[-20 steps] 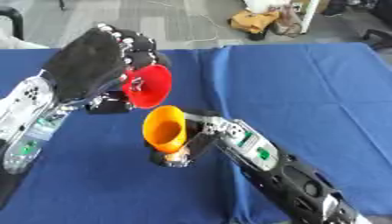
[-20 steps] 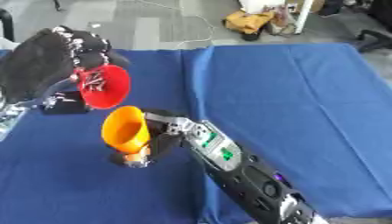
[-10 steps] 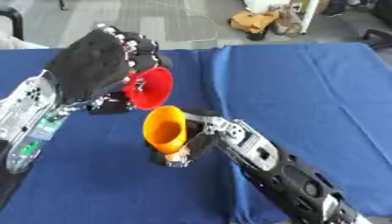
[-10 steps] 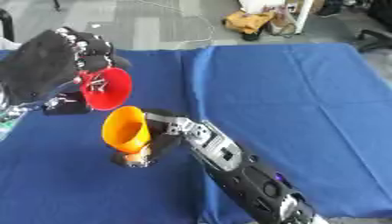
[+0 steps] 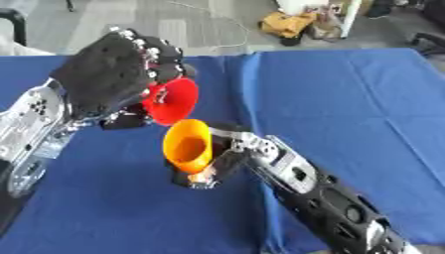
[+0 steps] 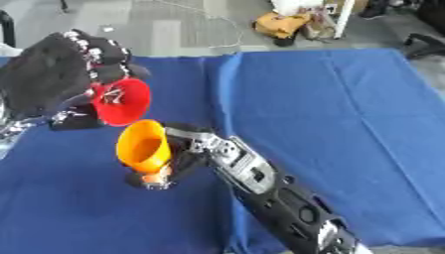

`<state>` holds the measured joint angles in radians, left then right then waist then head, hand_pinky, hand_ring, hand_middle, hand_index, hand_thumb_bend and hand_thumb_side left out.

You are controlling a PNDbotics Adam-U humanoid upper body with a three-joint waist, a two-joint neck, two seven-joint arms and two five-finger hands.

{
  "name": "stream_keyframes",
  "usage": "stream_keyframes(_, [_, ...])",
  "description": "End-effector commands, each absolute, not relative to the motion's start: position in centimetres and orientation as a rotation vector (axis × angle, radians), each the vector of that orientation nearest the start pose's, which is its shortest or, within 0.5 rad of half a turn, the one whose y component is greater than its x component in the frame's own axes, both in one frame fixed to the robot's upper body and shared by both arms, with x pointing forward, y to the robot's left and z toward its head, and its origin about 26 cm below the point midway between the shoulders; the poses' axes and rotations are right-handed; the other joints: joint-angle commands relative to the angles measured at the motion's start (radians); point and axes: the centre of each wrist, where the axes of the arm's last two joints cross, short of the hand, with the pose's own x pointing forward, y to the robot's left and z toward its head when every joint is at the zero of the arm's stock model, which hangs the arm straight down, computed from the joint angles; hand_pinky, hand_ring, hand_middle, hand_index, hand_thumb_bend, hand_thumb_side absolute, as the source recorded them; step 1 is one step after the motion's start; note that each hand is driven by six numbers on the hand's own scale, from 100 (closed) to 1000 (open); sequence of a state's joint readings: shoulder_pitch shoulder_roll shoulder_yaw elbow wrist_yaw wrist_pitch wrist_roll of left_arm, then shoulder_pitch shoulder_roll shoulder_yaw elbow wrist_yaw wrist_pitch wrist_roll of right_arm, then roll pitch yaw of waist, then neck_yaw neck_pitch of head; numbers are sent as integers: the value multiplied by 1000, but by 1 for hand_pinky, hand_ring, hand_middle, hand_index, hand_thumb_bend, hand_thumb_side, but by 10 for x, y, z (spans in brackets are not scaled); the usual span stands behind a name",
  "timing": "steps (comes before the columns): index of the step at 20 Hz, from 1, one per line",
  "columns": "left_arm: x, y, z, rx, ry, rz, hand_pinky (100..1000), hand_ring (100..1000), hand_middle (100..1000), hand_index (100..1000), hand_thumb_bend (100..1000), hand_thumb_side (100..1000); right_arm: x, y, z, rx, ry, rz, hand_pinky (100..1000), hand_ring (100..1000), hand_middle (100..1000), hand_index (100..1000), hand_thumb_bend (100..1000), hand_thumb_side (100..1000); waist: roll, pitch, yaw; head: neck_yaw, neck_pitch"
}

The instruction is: Pour the contents of one cup into another cup.

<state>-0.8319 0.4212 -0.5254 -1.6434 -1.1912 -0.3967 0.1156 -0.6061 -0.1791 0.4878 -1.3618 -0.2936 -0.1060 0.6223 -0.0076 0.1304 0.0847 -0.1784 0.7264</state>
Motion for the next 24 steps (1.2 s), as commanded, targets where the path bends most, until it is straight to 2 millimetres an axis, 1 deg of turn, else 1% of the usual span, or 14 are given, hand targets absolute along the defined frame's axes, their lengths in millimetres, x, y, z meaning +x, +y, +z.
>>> stream_keyframes(1, [359, 123, 249, -1035, 2135, 1595, 451, 463, 432, 720, 318, 100, 377, -109, 103, 881, -1674, 1147, 483, 513, 239, 409, 100, 152, 3, -14, -1, -1, -13])
stream_keyframes(11, [355, 121, 252, -1044, 2075, 1579, 472, 470, 436, 723, 325, 100, 378, -110, 103, 880, -1675, 1144, 480, 512, 238, 408, 100, 148, 3, -14, 0, -3, -13])
stream_keyframes(24, [357, 121, 249, -1071, 2030, 1589, 484, 471, 436, 725, 325, 100, 378, -110, 104, 883, -1677, 1140, 477, 512, 237, 406, 100, 147, 3, -14, 1, -3, -13])
